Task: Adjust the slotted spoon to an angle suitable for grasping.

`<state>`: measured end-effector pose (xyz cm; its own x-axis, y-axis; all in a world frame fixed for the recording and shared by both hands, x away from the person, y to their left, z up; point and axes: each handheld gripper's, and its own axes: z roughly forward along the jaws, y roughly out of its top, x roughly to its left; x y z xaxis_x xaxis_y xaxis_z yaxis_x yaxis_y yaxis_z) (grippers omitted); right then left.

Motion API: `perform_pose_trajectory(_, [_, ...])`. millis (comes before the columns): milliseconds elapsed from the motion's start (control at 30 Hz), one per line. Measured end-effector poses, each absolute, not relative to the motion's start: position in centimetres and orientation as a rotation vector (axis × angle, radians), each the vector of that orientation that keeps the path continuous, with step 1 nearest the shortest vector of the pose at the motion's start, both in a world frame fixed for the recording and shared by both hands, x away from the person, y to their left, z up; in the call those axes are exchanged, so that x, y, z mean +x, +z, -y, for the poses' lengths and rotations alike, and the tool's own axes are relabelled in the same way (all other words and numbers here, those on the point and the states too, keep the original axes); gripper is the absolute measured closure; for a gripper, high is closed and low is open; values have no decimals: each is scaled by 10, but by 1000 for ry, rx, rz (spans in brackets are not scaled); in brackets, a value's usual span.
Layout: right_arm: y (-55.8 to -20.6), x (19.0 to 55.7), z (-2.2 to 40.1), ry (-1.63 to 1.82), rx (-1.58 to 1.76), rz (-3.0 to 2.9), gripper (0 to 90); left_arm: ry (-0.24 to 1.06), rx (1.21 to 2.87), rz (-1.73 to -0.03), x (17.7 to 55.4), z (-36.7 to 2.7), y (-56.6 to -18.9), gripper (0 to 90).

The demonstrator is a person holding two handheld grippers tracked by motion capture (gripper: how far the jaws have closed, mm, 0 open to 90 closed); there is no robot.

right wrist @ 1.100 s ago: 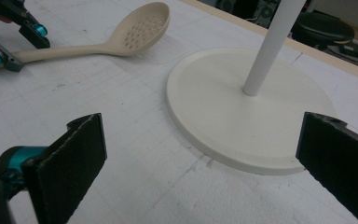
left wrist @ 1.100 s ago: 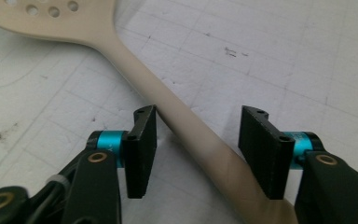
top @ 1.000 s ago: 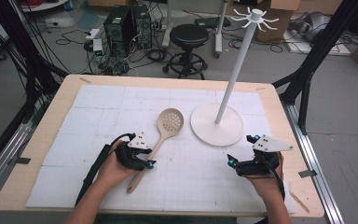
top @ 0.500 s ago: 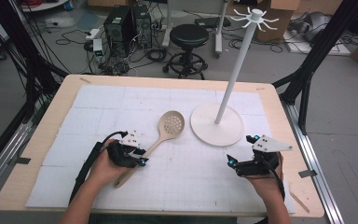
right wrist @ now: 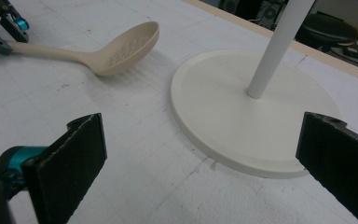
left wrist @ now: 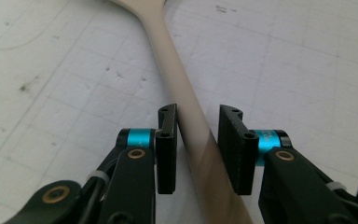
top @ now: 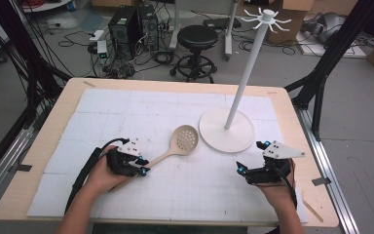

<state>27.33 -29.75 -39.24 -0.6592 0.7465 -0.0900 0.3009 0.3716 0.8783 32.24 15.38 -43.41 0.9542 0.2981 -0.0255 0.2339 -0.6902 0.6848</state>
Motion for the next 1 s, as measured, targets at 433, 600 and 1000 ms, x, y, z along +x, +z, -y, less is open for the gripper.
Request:
perform_pose_trajectory(433, [-392, 274, 296, 1237, 898, -2161, 2, 61, 2367, -249, 316, -146, -434, 723])
perform_pose_trajectory(600, [-392, 274, 297, 1243, 899, -2157, 2, 56, 2332, -323, 320, -154, -432, 619])
perform_pose_trajectory(1000, [-392, 274, 296, 1238, 902, -2161, 2, 35, 2378, -262, 317, -149, -438, 701])
